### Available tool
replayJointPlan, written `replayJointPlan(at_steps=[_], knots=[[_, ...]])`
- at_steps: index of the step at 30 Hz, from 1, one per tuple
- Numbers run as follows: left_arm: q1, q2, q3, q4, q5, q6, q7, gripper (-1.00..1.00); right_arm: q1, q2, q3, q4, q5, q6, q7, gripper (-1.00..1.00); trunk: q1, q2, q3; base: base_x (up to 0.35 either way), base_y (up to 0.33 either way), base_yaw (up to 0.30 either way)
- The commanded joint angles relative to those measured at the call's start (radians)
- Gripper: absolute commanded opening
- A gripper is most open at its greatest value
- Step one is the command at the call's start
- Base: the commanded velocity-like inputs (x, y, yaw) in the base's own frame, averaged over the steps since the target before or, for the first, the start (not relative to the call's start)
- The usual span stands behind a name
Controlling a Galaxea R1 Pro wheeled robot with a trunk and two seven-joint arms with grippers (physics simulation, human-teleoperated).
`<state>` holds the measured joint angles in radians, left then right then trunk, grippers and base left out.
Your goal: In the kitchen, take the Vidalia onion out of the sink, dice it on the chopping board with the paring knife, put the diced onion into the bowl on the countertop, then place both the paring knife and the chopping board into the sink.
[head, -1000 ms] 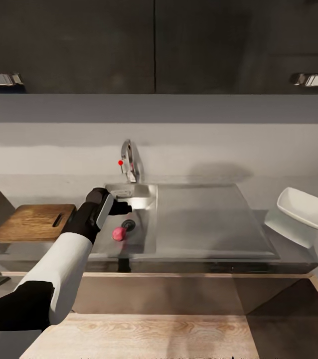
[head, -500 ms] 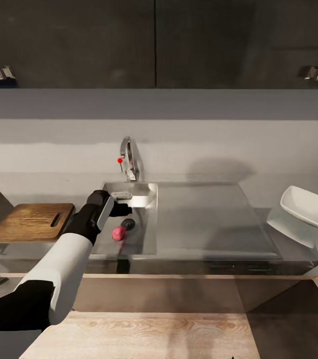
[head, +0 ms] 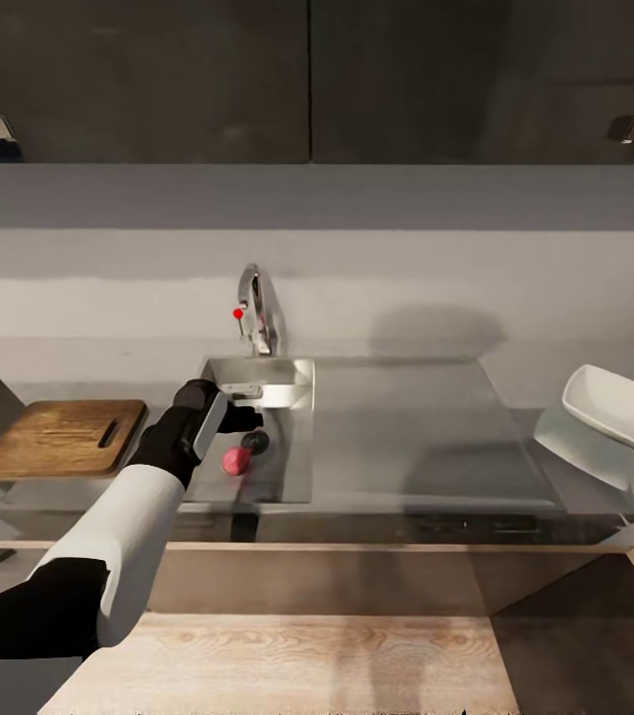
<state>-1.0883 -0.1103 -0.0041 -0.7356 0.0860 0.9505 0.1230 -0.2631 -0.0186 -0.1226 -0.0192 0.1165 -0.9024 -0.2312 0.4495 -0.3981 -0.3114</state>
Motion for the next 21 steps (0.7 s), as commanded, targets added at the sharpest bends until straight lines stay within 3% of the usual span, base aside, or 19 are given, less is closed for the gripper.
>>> replayJointPlan(at_steps=[1,21], knots=[[-0.001,0.0,0.0,-0.001,0.009,0.004,0.009,1.0,-0.001,0.0,-0.008,0.001,0.011,-0.003,-0.003,1.0,0.0,-0.002,-0.003,0.0,0.0,0.0],[0.0,0.014,0.0,0.012,0.009,0.004,0.007,1.0,-0.001,-0.001,-0.008,0.001,0.011,-0.003,-0.003,1.0,0.0,-0.002,-0.032,0.0,0.032,0.0]])
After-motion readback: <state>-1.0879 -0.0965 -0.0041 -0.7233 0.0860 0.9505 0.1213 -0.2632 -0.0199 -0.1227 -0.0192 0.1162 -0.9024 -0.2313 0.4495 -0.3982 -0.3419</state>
